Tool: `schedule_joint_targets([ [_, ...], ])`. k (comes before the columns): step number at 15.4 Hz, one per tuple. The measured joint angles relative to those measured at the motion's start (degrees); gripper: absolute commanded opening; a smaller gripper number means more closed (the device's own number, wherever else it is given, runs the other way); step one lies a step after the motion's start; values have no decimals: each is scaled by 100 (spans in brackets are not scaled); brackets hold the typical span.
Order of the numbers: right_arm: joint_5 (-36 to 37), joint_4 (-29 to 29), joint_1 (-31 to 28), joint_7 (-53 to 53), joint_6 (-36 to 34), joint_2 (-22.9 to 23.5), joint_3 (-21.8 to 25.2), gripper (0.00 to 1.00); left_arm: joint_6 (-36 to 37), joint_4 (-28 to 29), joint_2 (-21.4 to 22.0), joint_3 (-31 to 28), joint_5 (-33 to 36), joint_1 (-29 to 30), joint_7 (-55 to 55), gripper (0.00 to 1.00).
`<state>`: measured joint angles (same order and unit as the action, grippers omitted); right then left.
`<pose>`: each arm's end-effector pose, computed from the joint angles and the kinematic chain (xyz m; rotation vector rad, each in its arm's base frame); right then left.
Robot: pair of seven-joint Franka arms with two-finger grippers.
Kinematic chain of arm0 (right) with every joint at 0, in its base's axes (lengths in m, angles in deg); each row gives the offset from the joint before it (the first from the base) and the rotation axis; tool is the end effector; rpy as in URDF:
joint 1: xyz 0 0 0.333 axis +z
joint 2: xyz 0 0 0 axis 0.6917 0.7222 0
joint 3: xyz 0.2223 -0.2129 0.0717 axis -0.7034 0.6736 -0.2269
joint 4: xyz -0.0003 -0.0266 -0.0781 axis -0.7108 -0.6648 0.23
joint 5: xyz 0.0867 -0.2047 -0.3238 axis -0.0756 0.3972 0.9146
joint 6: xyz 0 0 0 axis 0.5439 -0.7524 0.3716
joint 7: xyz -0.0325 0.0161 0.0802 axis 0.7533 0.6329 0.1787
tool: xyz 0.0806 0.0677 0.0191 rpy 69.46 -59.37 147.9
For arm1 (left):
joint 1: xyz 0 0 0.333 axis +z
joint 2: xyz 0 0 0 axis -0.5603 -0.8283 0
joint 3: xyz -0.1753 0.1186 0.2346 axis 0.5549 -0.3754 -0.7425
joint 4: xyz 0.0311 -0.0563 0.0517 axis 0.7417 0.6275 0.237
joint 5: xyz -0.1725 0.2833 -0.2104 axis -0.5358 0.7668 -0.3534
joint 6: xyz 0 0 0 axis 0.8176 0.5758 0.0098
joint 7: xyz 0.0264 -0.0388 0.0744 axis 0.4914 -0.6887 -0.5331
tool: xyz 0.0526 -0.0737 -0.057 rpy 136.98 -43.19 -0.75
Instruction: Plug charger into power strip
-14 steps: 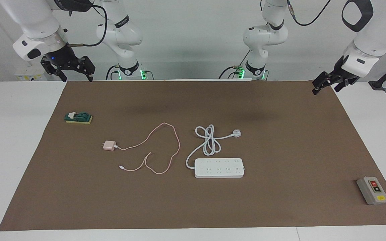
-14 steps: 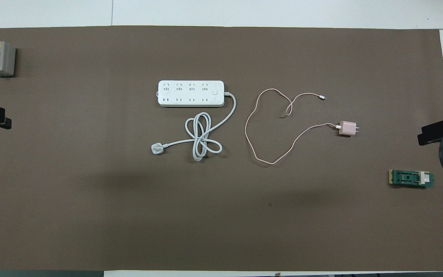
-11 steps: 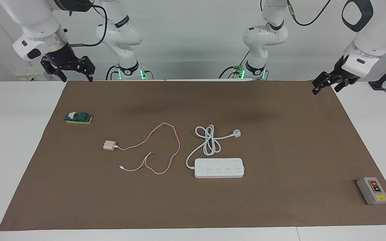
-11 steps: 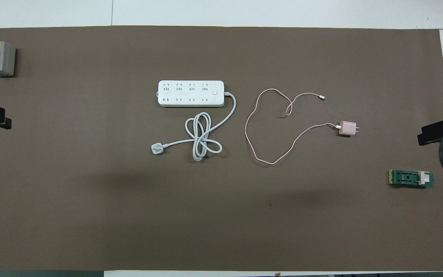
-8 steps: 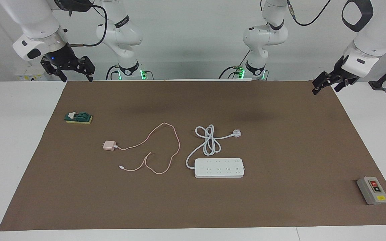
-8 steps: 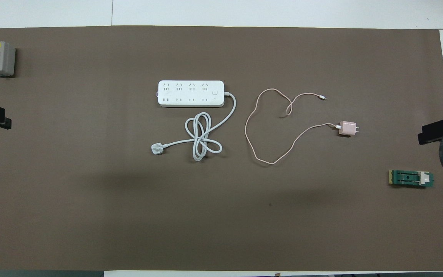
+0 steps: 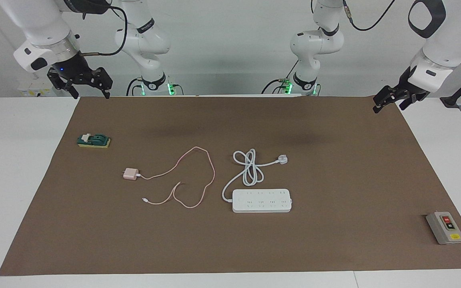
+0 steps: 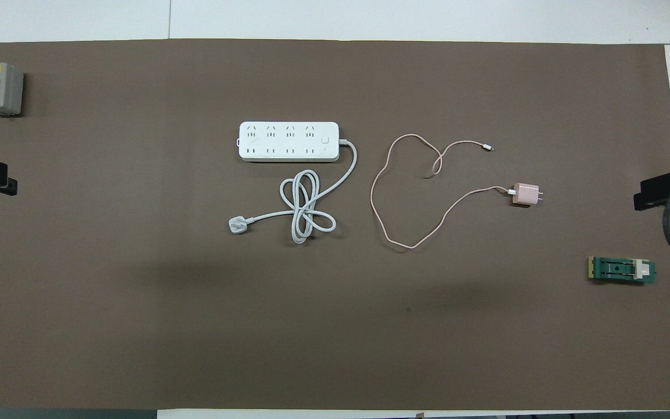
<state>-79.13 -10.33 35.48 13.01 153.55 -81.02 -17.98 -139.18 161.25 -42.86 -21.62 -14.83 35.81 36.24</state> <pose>0.5201 -0.0332 0.6240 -3.1228 0.2771 0.1421 0.5508 0.0237 0.6106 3.1234 0.0830 -0.1254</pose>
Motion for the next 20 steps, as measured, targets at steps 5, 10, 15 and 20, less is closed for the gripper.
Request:
schedule_joint_targets([
  [5, -1028, -644, -218, 2558, 493, 191, 2, 100, 0, 0, 0, 0, 0, 0, 0, 100],
  [10, -2343, -777, -706, 4632, 1472, 998, 15, 100, 0, 0, 0, 0, 0, 0, 0, 100],
  [15, -3012, -1135, -794, 5246, 2414, 1562, 23, 100, 0, 0, 0, 0, 0, 0, 0, 100],
  [20, -3428, -1358, -1167, 4612, 2466, 2202, 31, 100, 0, 0, 0, 0, 0, 0, 0, 100],
])
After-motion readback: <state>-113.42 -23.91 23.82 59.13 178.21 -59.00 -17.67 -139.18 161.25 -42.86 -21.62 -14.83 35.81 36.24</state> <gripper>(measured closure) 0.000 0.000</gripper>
